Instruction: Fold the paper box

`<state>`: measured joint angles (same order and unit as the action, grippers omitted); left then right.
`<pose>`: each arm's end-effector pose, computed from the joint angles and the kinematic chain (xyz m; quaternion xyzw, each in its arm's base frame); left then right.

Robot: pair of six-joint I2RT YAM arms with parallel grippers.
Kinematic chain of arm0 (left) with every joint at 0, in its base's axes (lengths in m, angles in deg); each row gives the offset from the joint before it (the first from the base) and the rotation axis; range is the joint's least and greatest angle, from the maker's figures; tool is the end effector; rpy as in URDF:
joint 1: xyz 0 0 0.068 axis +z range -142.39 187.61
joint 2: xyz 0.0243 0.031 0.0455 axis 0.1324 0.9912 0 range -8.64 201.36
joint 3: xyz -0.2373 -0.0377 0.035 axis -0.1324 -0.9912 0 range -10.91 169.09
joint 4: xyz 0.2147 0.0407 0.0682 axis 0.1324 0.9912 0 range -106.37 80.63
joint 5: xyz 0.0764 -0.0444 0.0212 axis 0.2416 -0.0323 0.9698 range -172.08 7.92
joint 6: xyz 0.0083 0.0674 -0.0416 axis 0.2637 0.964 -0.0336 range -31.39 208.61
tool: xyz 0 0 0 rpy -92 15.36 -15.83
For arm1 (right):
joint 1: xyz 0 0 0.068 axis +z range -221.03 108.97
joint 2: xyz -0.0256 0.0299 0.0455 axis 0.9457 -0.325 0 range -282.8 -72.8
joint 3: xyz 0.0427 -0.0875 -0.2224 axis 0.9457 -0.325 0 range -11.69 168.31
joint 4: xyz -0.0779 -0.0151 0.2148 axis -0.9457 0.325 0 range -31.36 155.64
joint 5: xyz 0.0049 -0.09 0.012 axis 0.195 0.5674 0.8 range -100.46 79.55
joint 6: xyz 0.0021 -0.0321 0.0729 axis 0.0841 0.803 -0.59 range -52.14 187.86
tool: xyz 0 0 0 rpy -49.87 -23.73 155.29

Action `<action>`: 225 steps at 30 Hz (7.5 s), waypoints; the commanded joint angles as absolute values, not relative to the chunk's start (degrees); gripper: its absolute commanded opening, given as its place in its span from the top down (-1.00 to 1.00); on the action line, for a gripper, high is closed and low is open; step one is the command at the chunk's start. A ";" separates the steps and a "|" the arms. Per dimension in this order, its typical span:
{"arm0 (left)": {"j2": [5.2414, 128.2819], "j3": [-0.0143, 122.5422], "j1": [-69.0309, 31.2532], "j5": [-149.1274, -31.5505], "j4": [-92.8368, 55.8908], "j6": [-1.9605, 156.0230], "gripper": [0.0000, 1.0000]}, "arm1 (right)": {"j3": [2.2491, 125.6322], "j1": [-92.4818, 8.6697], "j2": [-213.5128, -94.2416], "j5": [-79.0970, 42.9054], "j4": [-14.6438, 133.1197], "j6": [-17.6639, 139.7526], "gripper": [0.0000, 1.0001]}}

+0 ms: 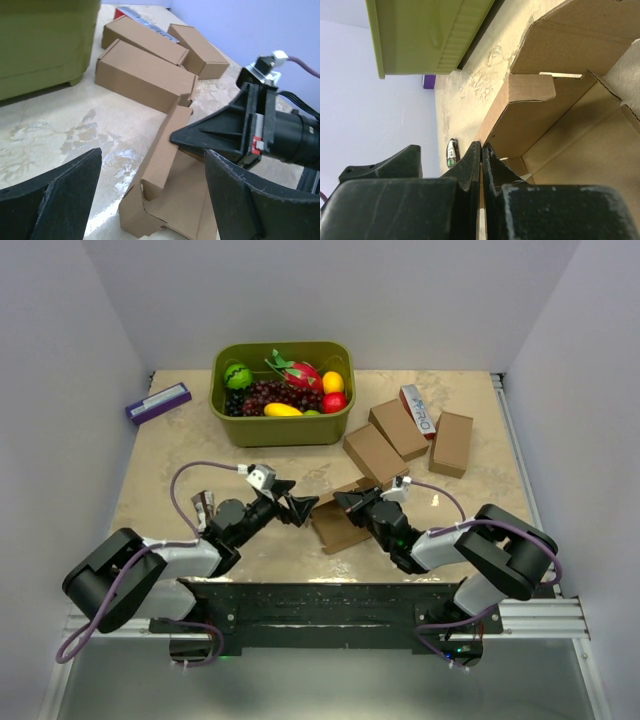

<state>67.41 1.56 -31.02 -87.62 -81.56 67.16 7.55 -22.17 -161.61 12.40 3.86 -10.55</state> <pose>0.1936 -0.1632 0.1820 0.1383 0.6834 -0.3876 0.6030 0.2026 0.1914 0.1354 0.3149 0.7200 0.4662 0.4063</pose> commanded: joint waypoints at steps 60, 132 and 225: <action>57.35 2.63 -23.94 -84.27 -50.20 74.19 -0.29 | 5.01 -21.81 -165.35 12.66 6.52 -8.52 1.00; 93.66 18.27 -44.95 -64.50 -76.23 65.14 0.46 | 3.86 -20.76 -166.93 13.10 6.61 -11.42 1.00; 66.59 25.39 -34.22 -83.75 -28.94 68.04 1.00 | 18.54 -10.39 -133.70 17.22 55.92 32.36 1.00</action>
